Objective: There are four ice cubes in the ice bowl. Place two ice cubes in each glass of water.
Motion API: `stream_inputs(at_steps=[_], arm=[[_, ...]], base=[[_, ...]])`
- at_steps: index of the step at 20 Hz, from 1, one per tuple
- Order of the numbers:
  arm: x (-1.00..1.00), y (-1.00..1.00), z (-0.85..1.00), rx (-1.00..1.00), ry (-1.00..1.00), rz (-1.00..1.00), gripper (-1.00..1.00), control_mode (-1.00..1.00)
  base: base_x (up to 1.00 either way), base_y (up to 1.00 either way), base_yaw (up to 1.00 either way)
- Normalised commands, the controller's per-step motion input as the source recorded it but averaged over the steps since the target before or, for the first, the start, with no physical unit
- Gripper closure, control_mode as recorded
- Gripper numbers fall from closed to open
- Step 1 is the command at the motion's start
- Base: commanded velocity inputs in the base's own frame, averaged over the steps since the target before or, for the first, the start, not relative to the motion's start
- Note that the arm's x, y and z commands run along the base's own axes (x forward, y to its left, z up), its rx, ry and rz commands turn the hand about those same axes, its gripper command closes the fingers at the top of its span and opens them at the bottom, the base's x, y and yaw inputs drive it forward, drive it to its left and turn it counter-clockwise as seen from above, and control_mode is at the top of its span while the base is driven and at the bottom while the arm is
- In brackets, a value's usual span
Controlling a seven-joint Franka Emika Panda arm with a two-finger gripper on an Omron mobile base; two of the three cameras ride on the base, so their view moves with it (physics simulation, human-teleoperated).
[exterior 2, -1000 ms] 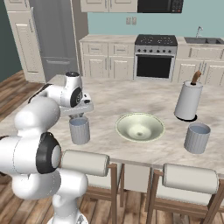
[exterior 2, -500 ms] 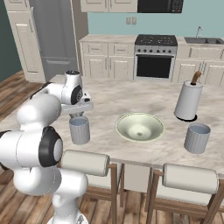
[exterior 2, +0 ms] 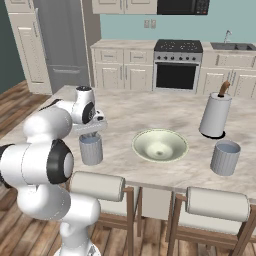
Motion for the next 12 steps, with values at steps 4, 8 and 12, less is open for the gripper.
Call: stream_inputs(at_steps=[4,8,12], arm=[[0.16,0.00,-0.18,0.00,0.03,0.03,1.00,-1.00],[0.10,0.00,-0.11,0.00,0.02,0.03,1.00,-1.00],[0.10,0.00,-0.11,0.00,0.02,0.03,1.00,-1.00]], base=[[0.00,0.00,0.00],[0.00,0.00,0.00],[0.00,0.00,0.00]])
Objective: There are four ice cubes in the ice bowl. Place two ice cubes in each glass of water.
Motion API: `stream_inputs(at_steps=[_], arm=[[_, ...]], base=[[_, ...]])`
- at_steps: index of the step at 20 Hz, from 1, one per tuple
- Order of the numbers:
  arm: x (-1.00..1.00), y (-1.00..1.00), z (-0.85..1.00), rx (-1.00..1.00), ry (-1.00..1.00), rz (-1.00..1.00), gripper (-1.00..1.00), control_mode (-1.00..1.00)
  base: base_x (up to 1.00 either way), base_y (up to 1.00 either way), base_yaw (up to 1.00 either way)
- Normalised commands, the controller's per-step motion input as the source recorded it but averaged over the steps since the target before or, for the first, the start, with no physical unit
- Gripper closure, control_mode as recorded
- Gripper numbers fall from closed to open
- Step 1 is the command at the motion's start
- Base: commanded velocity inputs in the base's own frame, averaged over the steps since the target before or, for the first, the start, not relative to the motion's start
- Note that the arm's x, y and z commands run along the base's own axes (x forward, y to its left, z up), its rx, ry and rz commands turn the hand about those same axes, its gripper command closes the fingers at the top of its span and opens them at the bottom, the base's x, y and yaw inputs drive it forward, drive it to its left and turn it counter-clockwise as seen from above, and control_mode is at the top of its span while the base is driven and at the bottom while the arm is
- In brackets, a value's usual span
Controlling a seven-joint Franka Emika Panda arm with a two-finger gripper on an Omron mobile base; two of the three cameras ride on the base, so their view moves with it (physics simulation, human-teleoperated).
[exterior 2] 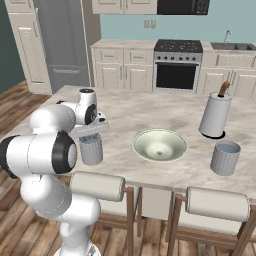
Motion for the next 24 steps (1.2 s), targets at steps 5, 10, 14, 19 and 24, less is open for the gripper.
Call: stream_inputs(at_steps=[5,10,14,19,24], arm=[[0.09,0.00,-0.08,-0.01,0.02,0.03,-1.00,-1.00],[0.08,0.00,0.00,0.00,0.00,0.02,-1.00,-1.00],[0.09,0.00,0.00,0.00,0.00,0.02,-1.00,-1.00],[0.02,0.00,0.02,0.00,0.00,0.02,-1.00,-1.00],[-0.11,0.00,0.06,0.00,0.00,0.05,-1.00,-1.00]], base=[[0.00,0.00,0.00],[0.00,0.00,0.00],[0.00,0.00,0.00],[0.00,0.00,0.00],[0.00,0.00,0.00]])
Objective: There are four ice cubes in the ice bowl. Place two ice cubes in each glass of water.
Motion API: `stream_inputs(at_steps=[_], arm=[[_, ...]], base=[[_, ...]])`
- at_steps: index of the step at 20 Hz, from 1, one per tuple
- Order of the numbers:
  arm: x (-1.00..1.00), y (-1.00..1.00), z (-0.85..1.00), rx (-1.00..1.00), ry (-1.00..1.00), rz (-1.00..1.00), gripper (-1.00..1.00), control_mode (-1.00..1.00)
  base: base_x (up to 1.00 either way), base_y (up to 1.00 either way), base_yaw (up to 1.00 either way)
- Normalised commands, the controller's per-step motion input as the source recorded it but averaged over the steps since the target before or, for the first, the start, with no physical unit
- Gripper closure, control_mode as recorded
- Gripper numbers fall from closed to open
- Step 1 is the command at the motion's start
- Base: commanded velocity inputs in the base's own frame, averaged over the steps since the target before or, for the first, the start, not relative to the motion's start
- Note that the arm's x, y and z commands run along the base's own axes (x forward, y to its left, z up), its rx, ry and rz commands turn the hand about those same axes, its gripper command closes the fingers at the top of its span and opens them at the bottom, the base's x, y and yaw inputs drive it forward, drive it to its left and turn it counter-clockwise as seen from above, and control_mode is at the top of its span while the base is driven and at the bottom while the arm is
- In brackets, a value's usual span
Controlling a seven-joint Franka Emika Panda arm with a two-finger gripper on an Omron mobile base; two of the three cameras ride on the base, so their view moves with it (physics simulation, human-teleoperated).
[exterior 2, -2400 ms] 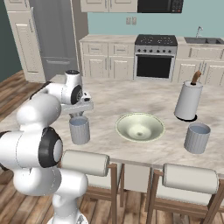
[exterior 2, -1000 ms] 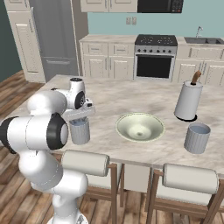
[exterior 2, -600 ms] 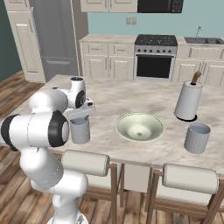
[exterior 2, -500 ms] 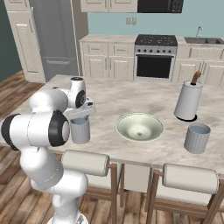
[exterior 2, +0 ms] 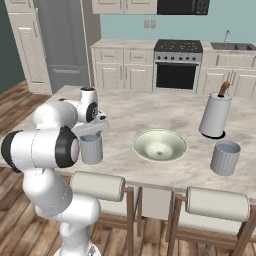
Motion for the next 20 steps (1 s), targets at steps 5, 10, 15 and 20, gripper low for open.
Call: stream_inputs(at_steps=[5,10,15,20], arm=[[-0.17,0.00,0.00,0.00,0.00,0.04,-1.00,-1.00],[-0.12,0.02,0.00,0.00,0.00,0.03,1.00,-1.00],[-0.07,0.00,0.00,0.00,0.00,0.03,1.00,-1.00],[-0.28,0.00,0.26,0.00,-0.08,0.03,1.00,-1.00]], base=[[0.00,0.00,0.00],[0.00,0.00,0.00],[0.00,0.00,0.00],[0.00,0.00,0.00]])
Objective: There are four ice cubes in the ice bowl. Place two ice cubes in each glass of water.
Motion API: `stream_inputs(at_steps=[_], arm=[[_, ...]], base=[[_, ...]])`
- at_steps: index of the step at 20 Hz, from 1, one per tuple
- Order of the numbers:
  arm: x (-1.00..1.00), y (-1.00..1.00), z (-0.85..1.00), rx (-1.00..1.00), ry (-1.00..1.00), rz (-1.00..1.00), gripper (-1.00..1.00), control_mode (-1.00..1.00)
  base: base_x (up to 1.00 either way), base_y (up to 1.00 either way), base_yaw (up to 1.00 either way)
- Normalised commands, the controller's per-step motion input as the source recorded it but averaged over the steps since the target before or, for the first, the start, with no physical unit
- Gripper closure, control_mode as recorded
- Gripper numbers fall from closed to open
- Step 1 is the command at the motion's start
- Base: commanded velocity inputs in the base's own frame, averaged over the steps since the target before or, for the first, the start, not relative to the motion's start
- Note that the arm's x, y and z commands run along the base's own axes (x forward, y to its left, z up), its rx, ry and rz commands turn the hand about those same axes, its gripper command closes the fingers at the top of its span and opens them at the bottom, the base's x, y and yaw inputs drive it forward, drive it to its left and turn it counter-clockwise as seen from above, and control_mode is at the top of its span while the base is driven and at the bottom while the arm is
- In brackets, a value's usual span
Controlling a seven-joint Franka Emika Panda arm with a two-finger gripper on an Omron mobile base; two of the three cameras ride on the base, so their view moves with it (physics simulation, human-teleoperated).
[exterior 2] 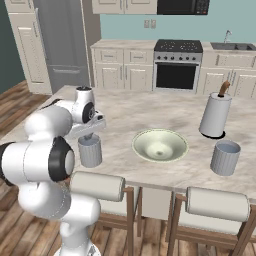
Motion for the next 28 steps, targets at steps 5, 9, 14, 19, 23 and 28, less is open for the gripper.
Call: stream_inputs(at_steps=[5,9,14,19,23,28], arm=[[-0.57,0.00,0.67,0.00,-0.15,0.00,1.00,-1.00],[-0.64,0.00,0.68,0.00,-0.13,0.00,1.00,-1.00],[-0.70,0.00,0.67,0.00,-0.13,0.00,1.00,-1.00],[-0.63,0.00,0.52,0.00,-0.14,0.00,-1.00,-1.00],[-0.63,-0.08,0.37,0.00,-0.14,0.00,-1.00,-1.00],[-0.79,-0.17,0.20,0.00,-0.18,-0.01,-1.00,-1.00]], base=[[0.00,0.00,0.00],[0.00,0.00,0.00],[0.00,0.00,0.00],[0.00,0.00,0.00],[0.00,0.00,0.00],[0.00,0.00,0.00]])
